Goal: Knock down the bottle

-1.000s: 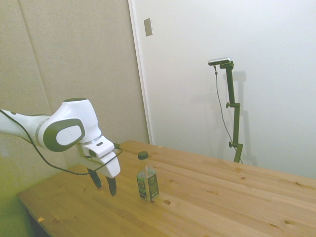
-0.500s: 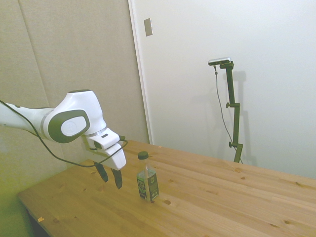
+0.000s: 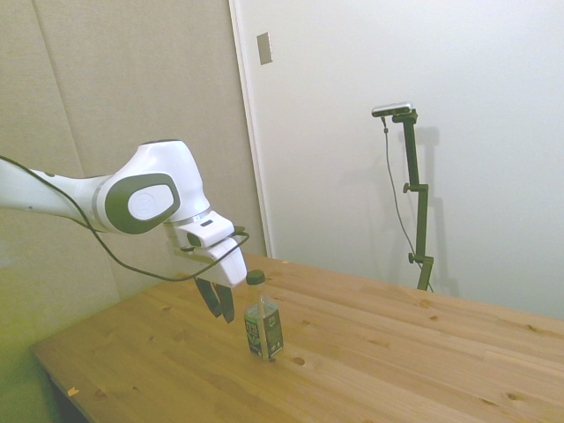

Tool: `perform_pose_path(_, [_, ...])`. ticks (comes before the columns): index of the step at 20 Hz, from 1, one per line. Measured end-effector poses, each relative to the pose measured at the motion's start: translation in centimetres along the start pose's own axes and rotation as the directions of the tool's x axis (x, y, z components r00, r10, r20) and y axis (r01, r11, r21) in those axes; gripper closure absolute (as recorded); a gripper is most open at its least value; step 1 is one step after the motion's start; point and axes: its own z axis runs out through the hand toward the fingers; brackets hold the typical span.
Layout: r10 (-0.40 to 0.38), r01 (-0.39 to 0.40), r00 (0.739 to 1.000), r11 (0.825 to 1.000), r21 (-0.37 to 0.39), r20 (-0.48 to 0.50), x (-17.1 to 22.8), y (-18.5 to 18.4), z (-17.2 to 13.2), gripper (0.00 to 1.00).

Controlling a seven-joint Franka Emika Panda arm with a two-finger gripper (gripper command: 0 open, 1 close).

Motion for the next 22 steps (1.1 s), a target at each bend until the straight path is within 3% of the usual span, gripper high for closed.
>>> perform_pose_path(22, [0.154,-0.152,0.987,0.988,0.038,-0.053,6.8,-8.9,-0.8,1.00])
